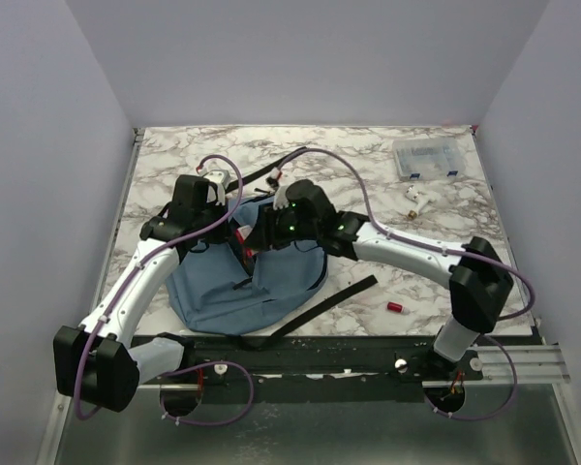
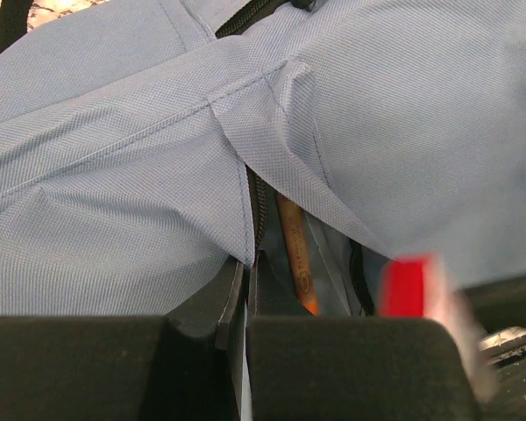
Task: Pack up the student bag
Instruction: Place the stationery in the student bag.
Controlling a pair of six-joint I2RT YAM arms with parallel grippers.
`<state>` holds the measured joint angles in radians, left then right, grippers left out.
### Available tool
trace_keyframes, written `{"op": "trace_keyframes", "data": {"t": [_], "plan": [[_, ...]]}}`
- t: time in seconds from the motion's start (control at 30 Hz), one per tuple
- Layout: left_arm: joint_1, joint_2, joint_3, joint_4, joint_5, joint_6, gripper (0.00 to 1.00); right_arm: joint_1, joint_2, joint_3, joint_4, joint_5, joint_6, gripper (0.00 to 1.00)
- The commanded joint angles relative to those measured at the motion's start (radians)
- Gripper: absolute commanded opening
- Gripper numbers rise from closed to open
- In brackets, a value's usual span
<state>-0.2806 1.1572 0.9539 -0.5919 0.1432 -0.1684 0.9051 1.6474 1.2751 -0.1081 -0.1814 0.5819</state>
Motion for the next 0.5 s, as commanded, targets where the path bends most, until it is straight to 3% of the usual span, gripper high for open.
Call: {"op": "trace_keyframes", "data": {"t": [0.0, 0.13, 0.3, 0.47], "plan": [[0.001, -0.038, 0.006, 0.023, 0.048, -0.009, 0.00, 0.039, 0.099, 0.048, 0.211, -0.227, 0.084, 0.38], [0.001, -0.040, 0.009, 0.024, 0.060, -0.011, 0.00, 0.040, 0.182, 0.102, 0.154, -0.141, 0.065, 0.38], [0.001, -0.051, 0.002, 0.023, 0.070, -0.011, 0.00, 0.042, 0.235, 0.175, -0.055, 0.156, -0.014, 0.38], [0.001, -0.055, 0.005, 0.030, 0.081, -0.020, 0.00, 0.056, 0.284, 0.212, -0.104, 0.171, -0.066, 0.40]]}}
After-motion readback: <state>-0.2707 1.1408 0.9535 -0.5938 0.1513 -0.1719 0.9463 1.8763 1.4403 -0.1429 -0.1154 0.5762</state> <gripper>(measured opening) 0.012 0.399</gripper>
